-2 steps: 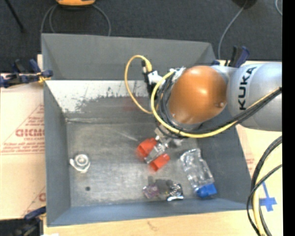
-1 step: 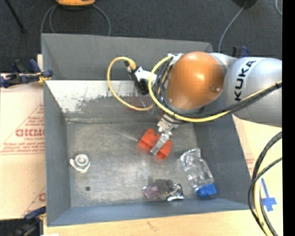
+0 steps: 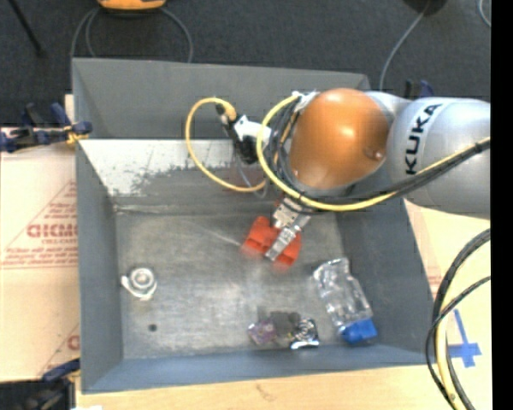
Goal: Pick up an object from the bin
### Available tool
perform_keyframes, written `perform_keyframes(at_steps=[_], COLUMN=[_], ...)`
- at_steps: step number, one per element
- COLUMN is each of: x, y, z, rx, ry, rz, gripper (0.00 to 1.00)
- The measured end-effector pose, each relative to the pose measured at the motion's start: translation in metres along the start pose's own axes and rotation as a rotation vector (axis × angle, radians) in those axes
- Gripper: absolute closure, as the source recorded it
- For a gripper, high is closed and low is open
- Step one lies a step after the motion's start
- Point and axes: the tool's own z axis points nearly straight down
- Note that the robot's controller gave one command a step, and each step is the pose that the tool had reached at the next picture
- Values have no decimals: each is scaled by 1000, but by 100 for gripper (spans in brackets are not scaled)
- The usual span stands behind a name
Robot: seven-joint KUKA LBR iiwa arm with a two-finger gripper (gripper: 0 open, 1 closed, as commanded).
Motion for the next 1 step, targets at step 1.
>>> perform_keyframes(at_steps=[1], x=[1], y=[-10], z=[-89], rx=[-2], ry=[6], rz=[-282], gripper=[100])
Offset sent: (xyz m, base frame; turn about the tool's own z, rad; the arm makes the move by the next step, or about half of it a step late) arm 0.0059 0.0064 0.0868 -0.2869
